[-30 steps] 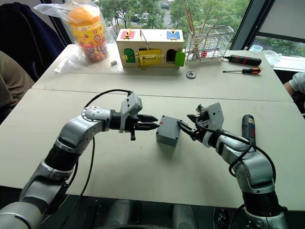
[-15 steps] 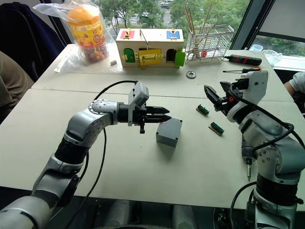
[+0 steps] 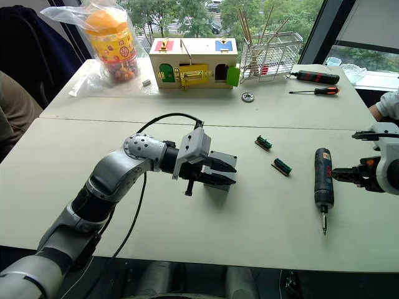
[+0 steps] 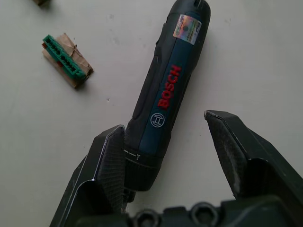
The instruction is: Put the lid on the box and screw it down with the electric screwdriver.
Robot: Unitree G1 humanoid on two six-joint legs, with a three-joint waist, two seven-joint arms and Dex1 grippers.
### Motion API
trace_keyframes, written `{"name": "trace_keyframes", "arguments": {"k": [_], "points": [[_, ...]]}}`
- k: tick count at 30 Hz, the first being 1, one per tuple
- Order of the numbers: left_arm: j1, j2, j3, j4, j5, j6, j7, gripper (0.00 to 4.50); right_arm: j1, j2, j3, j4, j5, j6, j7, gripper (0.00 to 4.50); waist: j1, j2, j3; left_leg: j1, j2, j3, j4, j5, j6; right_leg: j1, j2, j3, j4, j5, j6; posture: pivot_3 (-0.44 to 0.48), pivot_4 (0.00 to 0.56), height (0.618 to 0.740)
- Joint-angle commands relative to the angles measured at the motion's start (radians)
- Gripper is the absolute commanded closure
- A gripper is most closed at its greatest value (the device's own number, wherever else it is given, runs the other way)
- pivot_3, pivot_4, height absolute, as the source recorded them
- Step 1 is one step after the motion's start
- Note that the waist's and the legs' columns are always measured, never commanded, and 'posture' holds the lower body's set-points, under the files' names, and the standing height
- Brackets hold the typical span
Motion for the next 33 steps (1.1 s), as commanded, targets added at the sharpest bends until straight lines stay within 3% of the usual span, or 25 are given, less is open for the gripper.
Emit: {"name": "trace_keyframes", "arguments": {"k": [1, 11, 15, 16, 21, 33], "points": [[0.016, -0.013, -0.029, -0.024, 0.03, -0.039, 0.014, 3.3, 0.006, -0.023, 0.026, 0.078, 0.001, 0.009, 0.061, 1.69, 0.004, 0.0, 0.0, 0.0, 0.0, 0.0, 0.0, 0.0, 0.0, 0.0, 0.0, 0.0, 0.0, 0.0, 0.0, 0.0, 0.15, 0.708], [0.066, -0.072, -0.06, -0.018, 0.07, -0.048, 0.08, 3.3, -0.18, 0.05, 0.223, 0.281, -0.057, -0.008, 0.083, 1.69, 0.002, 0.0, 0.0, 0.0, -0.002, 0.0, 0.0, 0.0, 0.0, 0.0, -0.001, 0.0, 0.0, 0.0, 0.0, 0.0, 0.15, 0.708], [0.084, -0.096, -0.061, -0.019, 0.077, -0.043, 0.112, 3.3, -0.238, 0.088, 0.312, 0.287, -0.077, 0.002, 0.093, 1.69, 0.002, 0.0, 0.0, 0.0, -0.002, 0.0, 0.0, 0.0, 0.0, 0.0, -0.001, 0.0, 0.0, 0.0, 0.0, 0.0, 0.15, 0.708], [0.087, -0.1, -0.059, -0.02, 0.077, -0.041, 0.119, 3.3, -0.238, 0.09, 0.337, 0.276, -0.083, 0.003, 0.095, 1.69, 0.002, 0.0, 0.0, 0.0, -0.002, 0.0, 0.0, 0.0, 0.0, 0.0, -0.001, 0.0, 0.0, 0.0, 0.0, 0.0, 0.15, 0.708], [0.102, -0.105, -0.055, -0.023, 0.083, -0.039, 0.146, 3.3, -0.208, 0.095, 0.428, 0.235, -0.104, -0.014, 0.119, 2.66, 0.004, -0.001, 0.0, 0.0, -0.001, -0.001, 0.001, 0.0, 0.0, 0.0, -0.001, 0.0, 0.0, 0.0, 0.0, 0.0, 0.15, 0.708], [0.103, -0.098, -0.04, -0.001, 0.083, -0.048, 0.15, 3.3, -0.153, 0.089, 0.47, 0.245, -0.186, -0.111, 0.17, 2.66, 0.004, -0.007, -0.003, 0.003, 0.0, -0.003, 0.001, 0.0, 0.0, 0.006, -0.001, -0.002, -0.001, 0.0, 0.0, 0.0, 0.15, 0.708]]}}
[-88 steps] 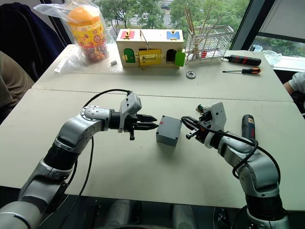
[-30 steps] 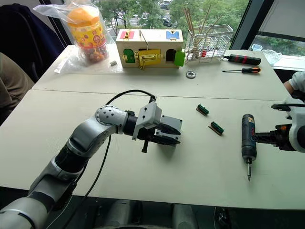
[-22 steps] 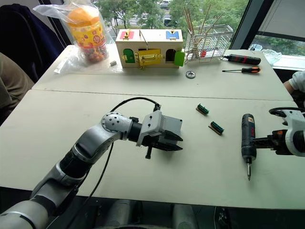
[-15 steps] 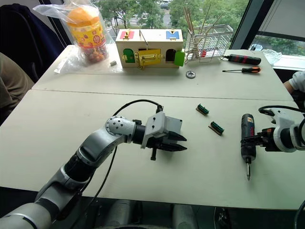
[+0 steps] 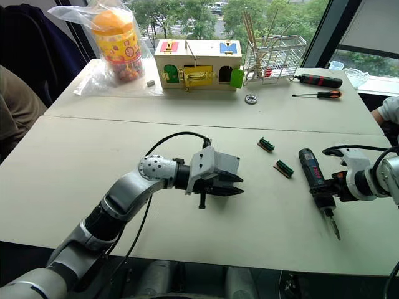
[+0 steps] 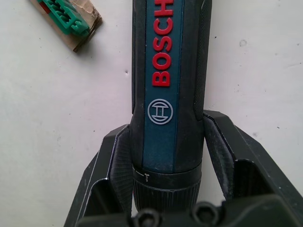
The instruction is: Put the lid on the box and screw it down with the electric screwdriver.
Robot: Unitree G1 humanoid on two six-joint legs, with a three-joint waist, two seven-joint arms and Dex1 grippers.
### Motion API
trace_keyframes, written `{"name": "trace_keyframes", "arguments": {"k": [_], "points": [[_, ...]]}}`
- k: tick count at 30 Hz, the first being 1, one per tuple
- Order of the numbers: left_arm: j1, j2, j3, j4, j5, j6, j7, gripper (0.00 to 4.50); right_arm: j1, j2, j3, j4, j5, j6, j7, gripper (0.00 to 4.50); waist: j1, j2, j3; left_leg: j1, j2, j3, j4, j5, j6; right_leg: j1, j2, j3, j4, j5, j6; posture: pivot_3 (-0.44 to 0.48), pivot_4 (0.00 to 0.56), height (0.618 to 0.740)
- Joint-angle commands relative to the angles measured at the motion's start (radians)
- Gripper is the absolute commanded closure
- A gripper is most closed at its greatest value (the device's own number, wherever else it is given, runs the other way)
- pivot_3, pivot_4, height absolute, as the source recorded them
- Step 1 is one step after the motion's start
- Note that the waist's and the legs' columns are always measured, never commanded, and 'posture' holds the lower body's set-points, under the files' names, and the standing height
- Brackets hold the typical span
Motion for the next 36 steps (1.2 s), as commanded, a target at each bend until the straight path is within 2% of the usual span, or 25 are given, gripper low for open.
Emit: {"name": "trace_keyframes", "arguments": {"k": [1, 3, 4, 7, 8, 14, 17, 22, 25, 28, 30, 32, 33, 35, 36], "points": [[-0.015, -0.007, 0.021, 0.002, -0.006, -0.016, -0.002, 3.3, 0.043, 0.005, 0.04, 0.011, -0.024, -0.016, 0.013, 2.66, 0.0, -0.001, 0.0, 0.0, 0.0, 0.0, 0.0, 0.0, 0.0, 0.0, 0.0, 0.0, 0.0, 0.0, 0.0, 0.0, 0.15, 0.708], [-0.02, -0.015, 0.02, 0.014, -0.002, -0.021, -0.002, 3.3, 0.059, -0.009, 0.042, 0.003, -0.035, -0.038, 0.028, 1.63, 0.001, -0.001, -0.001, 0.0, 0.0, 0.0, 0.0, 0.0, 0.0, 0.0, 0.0, 0.0, 0.0, 0.0, 0.0, 0.0, 0.15, 0.708], [-0.022, -0.018, 0.02, 0.018, -0.001, -0.023, -0.002, 3.3, 0.064, -0.014, 0.042, 0.003, -0.04, -0.045, 0.033, 1.4, 0.002, -0.001, -0.001, 0.0, 0.0, 0.0, 0.0, 0.0, 0.0, 0.0, 0.0, 0.0, 0.0, 0.0, 0.0, 0.0, 0.15, 0.708], [-0.027, -0.03, 0.019, 0.029, -0.001, -0.029, -0.002, 3.3, 0.064, -0.031, 0.049, 0.003, -0.056, -0.066, 0.054, 0.23, 0.001, -0.001, 0.0, 0.0, 0.0, 0.0, 0.001, 0.0, 0.0, 0.001, -0.001, -0.001, 0.0, 0.0, 0.0, 0.0, 0.15, 0.708], [-0.03, -0.034, 0.02, 0.034, -0.001, -0.031, -0.002, 3.3, 0.057, -0.032, 0.052, 0.008, -0.06, -0.067, 0.059, 0.07, 0.001, -0.001, 0.0, 0.0, -0.001, 0.0, 0.001, 0.0, 0.0, 0.001, -0.001, -0.001, -0.001, 0.0, 0.0, 0.0, 0.15, 0.708], [-0.037, -0.053, 0.027, 0.06, 0.003, -0.044, 0.007, 3.3, -0.022, -0.024, 0.142, 0.085, -0.108, -0.102, 0.115, 0.07, -0.001, -0.001, 0.0, 0.0, -0.001, 0.0, 0.002, -0.001, 0.001, 0.001, -0.002, 0.0, -0.001, 0.0, 0.0, 0.0, 0.15, 0.708], [-0.036, -0.055, 0.033, 0.063, 0.004, -0.044, 0.016, 3.3, -0.058, -0.021, 0.207, 0.119, -0.149, -0.135, 0.158, 0.77, -0.001, -0.001, 0.0, 0.0, -0.001, 0.0, 0.002, -0.001, 0.002, 0.001, -0.002, -0.001, -0.001, 0.0, 0.0, 0.0, 0.15, 0.708], [-0.024, -0.035, 0.053, 0.056, 0.003, -0.036, 0.025, 3.3, -0.092, -0.003, 0.241, 0.153, -0.197, -0.151, 0.192, 2.64, -0.002, -0.001, 0.0, 0.0, -0.001, 0.0, 0.002, -0.001, 0.001, 0.001, -0.002, -0.001, -0.001, 0.0, 0.0, 0.0, 0.15, 0.708], [-0.03, -0.024, 0.073, 0.068, -0.003, -0.037, 0.026, 3.3, -0.087, 0.01, 0.215, 0.149, -0.205, -0.142, 0.185, 2.68, -0.002, -0.002, 0.0, 0.0, -0.001, 0.0, 0.002, -0.001, 0.001, 0.001, -0.002, -0.001, -0.001, 0.0, 0.0, 0.0, 0.15, 0.708], [-0.049, -0.004, 0.122, 0.092, -0.022, -0.027, 0.021, 3.3, -0.107, 0.029, 0.082, 0.159, -0.213, -0.13, 0.1, 2.68, -0.003, -0.003, 0.0, 0.0, -0.001, 0.0, 0.002, -0.001, 0.001, 0.002, -0.002, -0.001, -0.001, 0.0, 0.0, 0.0, 0.15, 0.708], [-0.059, 0.01, 0.164, 0.113, -0.042, -0.019, 0.011, 3.3, -0.16, 0.054, -0.046, 0.16, -0.209, -0.095, 0.033, 2.68, -0.009, -0.003, 0.0, 0.0, -0.001, 0.001, 0.002, -0.001, 0.001, 0.001, -0.003, -0.001, -0.001, 0.0, 0.001, 0.0, 0.15, 0.708], [-0.067, 0.02, 0.19, 0.132, -0.057, -0.017, 0.001, 3.3, -0.199, 0.083, -0.148, 0.151, -0.195, -0.045, -0.018, 2.68, -0.01, 0.005, 0.001, -0.001, -0.001, 0.002, 0.002, 0.0, -0.001, 0.0, -0.004, 0.0, 0.0, 0.0, 0.001, 0.0, 0.15, 0.708], [-0.079, 0.024, 0.21, 0.153, -0.071, -0.01, -0.008, 3.3, -0.234, 0.127, -0.276, 0.111, -0.171, -0.008, -0.055, 2.68, -0.008, 0.008, 0.001, -0.002, -0.002, 0.003, 0.002, 0.002, -0.004, -0.003, -0.004, 0.0, 0.0, 0.0, 0.001, 0.0, 0.15, 0.708], [-0.093, 0.035, 0.235, 0.18, -0.088, -0.004, -0.026, 3.3, -0.272, 0.196, -0.431, 0.042, -0.144, 0.045, -0.113, 2.68, -0.007, 0.009, 0.002, -0.004, -0.002, 0.004, 0.0, 0.003, -0.006, -0.006, -0.003, 0.0, 0.001, 0.0, 0.001, 0.0, 0.15, 0.708], [-0.104, 0.038, 0.243, 0.201, -0.093, -0.007, -0.039, 3.3, -0.292, 0.272, -0.537, -0.033, -0.125, 0.04, -0.157, 2.68, -0.005, 0.009, 0.002, -0.005, -0.002, 0.004, -0.001, 0.004, -0.007, -0.009, -0.003, 0.0, 0.002, 0.0, 0.001, 0.0, 0.15, 0.708]]}}
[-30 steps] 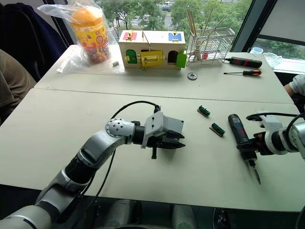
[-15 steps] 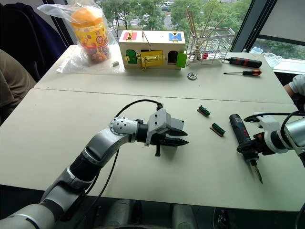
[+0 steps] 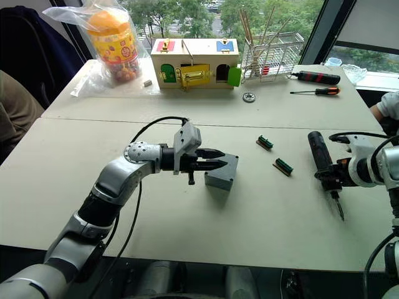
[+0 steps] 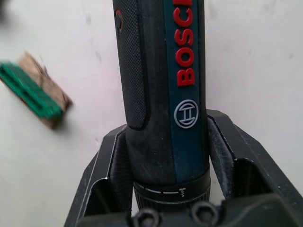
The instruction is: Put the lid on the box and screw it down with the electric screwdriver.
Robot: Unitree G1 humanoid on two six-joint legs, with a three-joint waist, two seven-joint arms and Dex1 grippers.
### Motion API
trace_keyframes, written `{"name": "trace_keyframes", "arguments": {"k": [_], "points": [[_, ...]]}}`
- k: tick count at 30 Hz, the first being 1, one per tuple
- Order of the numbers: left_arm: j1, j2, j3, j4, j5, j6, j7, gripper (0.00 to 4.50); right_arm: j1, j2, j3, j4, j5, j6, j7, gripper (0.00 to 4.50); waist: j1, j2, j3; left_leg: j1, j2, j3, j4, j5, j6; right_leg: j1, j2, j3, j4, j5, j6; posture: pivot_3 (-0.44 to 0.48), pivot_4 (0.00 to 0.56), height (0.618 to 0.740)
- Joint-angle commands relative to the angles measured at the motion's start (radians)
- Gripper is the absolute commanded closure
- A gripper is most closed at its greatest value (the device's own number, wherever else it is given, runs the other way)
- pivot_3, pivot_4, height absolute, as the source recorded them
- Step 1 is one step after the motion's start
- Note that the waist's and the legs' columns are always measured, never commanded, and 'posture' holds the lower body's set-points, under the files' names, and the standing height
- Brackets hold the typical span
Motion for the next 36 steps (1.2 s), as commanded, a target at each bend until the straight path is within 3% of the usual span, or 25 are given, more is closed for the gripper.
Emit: {"name": "trace_keyframes", "arguments": {"k": [1, 4, 8, 12, 17, 27, 36], "points": [[-0.046, 0.008, 0.043, 0.042, -0.037, -0.006, -0.048, 3.3, -0.101, 0.199, -0.375, -0.278, 0.078, -0.051, -0.161, 2.68, 0.002, 0.0, 0.0, 0.0, 0.0, -0.001, -0.001, 0.001, -0.001, -0.001, 0.001, 0.0, 0.001, 0.0, 0.0, 0.0, 0.15, 0.708], [-0.072, 0.021, 0.025, 0.105, -0.024, -0.023, -0.099, 3.3, -0.097, 0.478, -0.519, -0.558, 0.12, -0.288, -0.301, 2.68, 0.004, 0.001, 0.0, 0.0, 0.002, -0.001, -0.003, 0.003, -0.005, -0.002, 0.004, 0.0, 0.002, 0.0, 0.0, 0.0, 0.15, 0.708], [-0.093, 0.015, -0.005, 0.149, 0.008, -0.041, -0.125, 3.3, -0.015, 0.691, -0.5, -0.755, 0.219, -0.337, -0.369, 2.68, 0.012, 0.001, 0.0, -0.001, 0.001, -0.003, -0.001, 0.004, -0.006, -0.001, 0.004, -0.001, 0.003, 0.0, 0.0, 0.0, 0.15, 0.708], [-0.095, 0.001, -0.023, 0.17, 0.044, -0.059, -0.112, 3.3, 0.101, 0.806, -0.393, -0.849, 0.249, -0.485, -0.376, 2.68, 0.005, 0.001, 0.0, -0.002, -0.002, -0.002, 0.001, 0.002, 0.0, 0.0, 0.0, 0.0, 0.002, 0.0, 0.0, 0.0, 0.15, 0.708], [-0.095, -0.032, -0.029, 0.185, 0.073, -0.074, -0.09, 3.3, 0.196, 0.828, -0.283, -0.849, 0.262, -0.591, -0.366, 2.68, 0.003, 0.001, 0.0, -0.002, -0.002, -0.001, 0.0, 0.002, 0.0, -0.001, 0.001, 0.0, 0.002, 0.0, 0.0, 0.0, 0.15, 0.708], [-0.074, -0.001, -0.126, 0.213, 0.182, -0.121, -0.109, 3.3, 0.287, 0.808, -0.1, -0.83, 0.249, -0.719, -0.359, 2.68, -0.001, 0.001, 0.0, -0.002, -0.001, -0.002, 0.0, 0.002, 0.0, -0.001, 0.002, 0.0, 0.002, 0.0, 0.0, 0.0, 0.15, 0.708], [-0.059, -0.006, -0.115, 0.186, 0.164, -0.085, -0.112, 3.3, 0.334, 0.786, -0.038, -0.79, 0.207, -0.819, -0.378, 2.68, 0.004, 0.001, 0.0, -0.002, -0.001, -0.002, 0.0, 0.002, 0.0, -0.001, 0.002, 0.0, 0.002, 0.0, 0.0, 0.0, 0.15, 0.708]]}}
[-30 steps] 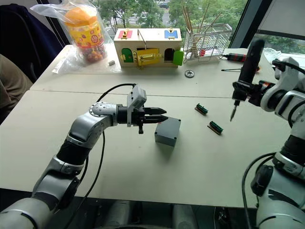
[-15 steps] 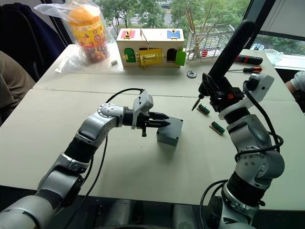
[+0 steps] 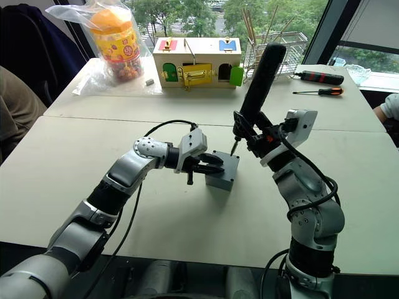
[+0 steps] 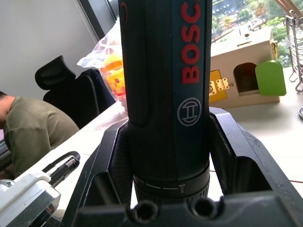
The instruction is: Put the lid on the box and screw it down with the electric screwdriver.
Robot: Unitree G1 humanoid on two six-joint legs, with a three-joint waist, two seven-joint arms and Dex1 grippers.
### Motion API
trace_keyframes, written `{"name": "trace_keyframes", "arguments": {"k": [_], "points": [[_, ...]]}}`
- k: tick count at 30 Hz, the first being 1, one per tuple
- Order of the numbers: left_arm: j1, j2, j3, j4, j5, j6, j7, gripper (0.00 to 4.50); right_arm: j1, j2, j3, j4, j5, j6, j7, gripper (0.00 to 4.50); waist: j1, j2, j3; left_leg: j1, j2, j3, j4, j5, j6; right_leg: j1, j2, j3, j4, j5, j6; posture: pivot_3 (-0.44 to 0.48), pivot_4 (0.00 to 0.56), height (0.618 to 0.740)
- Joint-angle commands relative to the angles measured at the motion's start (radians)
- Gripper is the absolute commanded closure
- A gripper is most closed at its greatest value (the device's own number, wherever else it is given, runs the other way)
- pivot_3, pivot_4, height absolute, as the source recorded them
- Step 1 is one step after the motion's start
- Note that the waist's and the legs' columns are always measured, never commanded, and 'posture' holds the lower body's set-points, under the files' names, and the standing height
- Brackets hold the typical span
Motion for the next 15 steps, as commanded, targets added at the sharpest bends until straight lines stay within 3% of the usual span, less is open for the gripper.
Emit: {"name": "trace_keyframes", "arguments": {"k": [1, 15], "points": [[0.016, 0.008, 0.0, -0.005, 0.008, 0.024, 0.001, 3.3, -0.008, -0.015, -0.004, -0.02, -0.002, -0.07, -0.01, 2.68, 0.0, 0.0, 0.0, 0.0, 0.0, 0.0, 0.0, 0.0, 0.0, 0.0, 0.0, 0.0, 0.0, 0.0, 0.0, 0.0, 0.15, 0.708], [0.017, 0.003, 0.012, -0.006, 0.003, 0.037, 0.013, 3.3, 0.021, -0.04, 0.033, 0.045, -0.028, -0.139, -0.021, 2.68, -0.001, 0.0, 0.0, 0.0, 0.0, 0.0, 0.0, 0.0, 0.0, 0.0, 0.0, 0.0, 0.0, 0.0, 0.0, 0.0, 0.15, 0.708]]}}
